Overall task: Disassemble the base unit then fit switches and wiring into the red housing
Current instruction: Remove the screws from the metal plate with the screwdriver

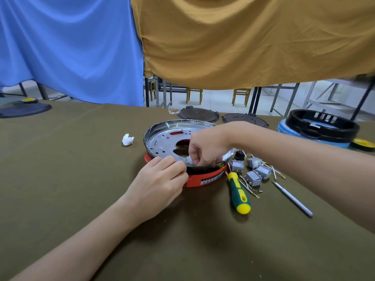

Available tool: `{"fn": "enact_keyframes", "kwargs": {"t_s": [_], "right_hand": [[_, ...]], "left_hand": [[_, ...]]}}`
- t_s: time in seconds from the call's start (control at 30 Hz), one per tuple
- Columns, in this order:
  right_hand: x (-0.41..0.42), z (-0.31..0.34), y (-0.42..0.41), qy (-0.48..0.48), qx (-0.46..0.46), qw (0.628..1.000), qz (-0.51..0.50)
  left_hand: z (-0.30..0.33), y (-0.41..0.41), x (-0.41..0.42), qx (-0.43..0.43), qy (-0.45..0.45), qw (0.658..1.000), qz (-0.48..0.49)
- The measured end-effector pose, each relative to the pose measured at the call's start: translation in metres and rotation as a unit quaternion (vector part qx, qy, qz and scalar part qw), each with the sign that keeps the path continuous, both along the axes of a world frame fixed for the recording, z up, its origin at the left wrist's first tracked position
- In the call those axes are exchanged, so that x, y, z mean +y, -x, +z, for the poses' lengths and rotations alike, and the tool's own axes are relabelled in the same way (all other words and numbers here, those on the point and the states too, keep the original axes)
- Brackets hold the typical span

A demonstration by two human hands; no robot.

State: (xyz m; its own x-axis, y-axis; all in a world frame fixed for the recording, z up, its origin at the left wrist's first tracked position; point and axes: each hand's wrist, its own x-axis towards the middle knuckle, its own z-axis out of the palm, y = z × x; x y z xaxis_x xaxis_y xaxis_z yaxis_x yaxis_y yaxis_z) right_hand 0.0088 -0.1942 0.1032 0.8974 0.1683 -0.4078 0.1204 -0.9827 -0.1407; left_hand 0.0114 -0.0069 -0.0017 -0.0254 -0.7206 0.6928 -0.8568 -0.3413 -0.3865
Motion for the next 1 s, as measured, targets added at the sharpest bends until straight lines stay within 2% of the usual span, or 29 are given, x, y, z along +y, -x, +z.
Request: {"fn": "enact_keyframes", "kwargs": {"t_s": [0.2,0.33,0.43,0.7,0.8,1.0], "right_hand": [[0.000,0.000,0.003,-0.026,-0.018,1.000,0.001],[-0.011,-0.005,0.017,-0.022,-0.124,0.990,0.066],[-0.018,-0.011,0.028,-0.050,-0.166,0.981,0.085],[-0.028,-0.012,0.057,-0.087,-0.124,0.987,0.050],[-0.028,-0.032,0.063,-0.040,-0.216,0.972,0.082],[-0.031,-0.037,0.063,-0.103,-0.268,0.956,0.064]], "left_hand": [[0.001,0.001,0.001,0.005,-0.002,1.000,-0.001],[0.000,0.000,0.002,0.010,-0.001,1.000,-0.002],[-0.001,-0.001,0.001,0.012,0.002,1.000,-0.002],[-0.001,-0.002,0.001,0.016,0.007,1.000,-0.006],[-0.001,-0.003,0.000,0.018,0.010,1.000,-0.007],[-0.003,-0.005,-0.001,0.035,0.026,0.999,-0.017]]}}
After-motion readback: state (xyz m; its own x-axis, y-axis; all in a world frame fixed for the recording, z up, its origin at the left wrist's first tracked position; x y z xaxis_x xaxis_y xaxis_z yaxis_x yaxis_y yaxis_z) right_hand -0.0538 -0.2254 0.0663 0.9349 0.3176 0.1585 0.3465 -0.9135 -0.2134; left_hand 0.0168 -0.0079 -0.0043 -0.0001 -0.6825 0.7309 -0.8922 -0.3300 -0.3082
